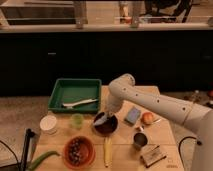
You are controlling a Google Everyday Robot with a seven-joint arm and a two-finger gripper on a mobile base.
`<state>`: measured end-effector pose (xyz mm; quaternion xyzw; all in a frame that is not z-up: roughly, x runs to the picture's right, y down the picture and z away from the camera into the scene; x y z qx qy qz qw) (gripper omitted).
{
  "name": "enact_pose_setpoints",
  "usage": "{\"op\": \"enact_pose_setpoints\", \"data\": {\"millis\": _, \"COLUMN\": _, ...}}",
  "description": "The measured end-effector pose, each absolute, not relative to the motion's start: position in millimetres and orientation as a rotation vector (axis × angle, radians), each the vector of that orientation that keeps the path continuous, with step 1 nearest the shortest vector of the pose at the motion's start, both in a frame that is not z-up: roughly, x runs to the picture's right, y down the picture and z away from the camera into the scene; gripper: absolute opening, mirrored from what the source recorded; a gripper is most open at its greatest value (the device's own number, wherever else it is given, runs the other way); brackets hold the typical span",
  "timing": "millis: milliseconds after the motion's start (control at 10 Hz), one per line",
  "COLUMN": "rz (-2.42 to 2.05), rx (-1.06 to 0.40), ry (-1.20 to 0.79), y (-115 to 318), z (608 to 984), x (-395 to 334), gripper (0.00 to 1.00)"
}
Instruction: Wipe purple bowl with towel
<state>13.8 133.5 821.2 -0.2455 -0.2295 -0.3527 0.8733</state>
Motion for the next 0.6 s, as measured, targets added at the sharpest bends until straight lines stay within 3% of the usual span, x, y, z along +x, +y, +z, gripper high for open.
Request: {"op": "enact_pose_setpoints", "data": {"millis": 600, "rz": -0.875, "rx": -0.528, "ry": -0.536, "y": 168.3, "z": 789.1, "x": -19.6, "gripper": 0.02}}
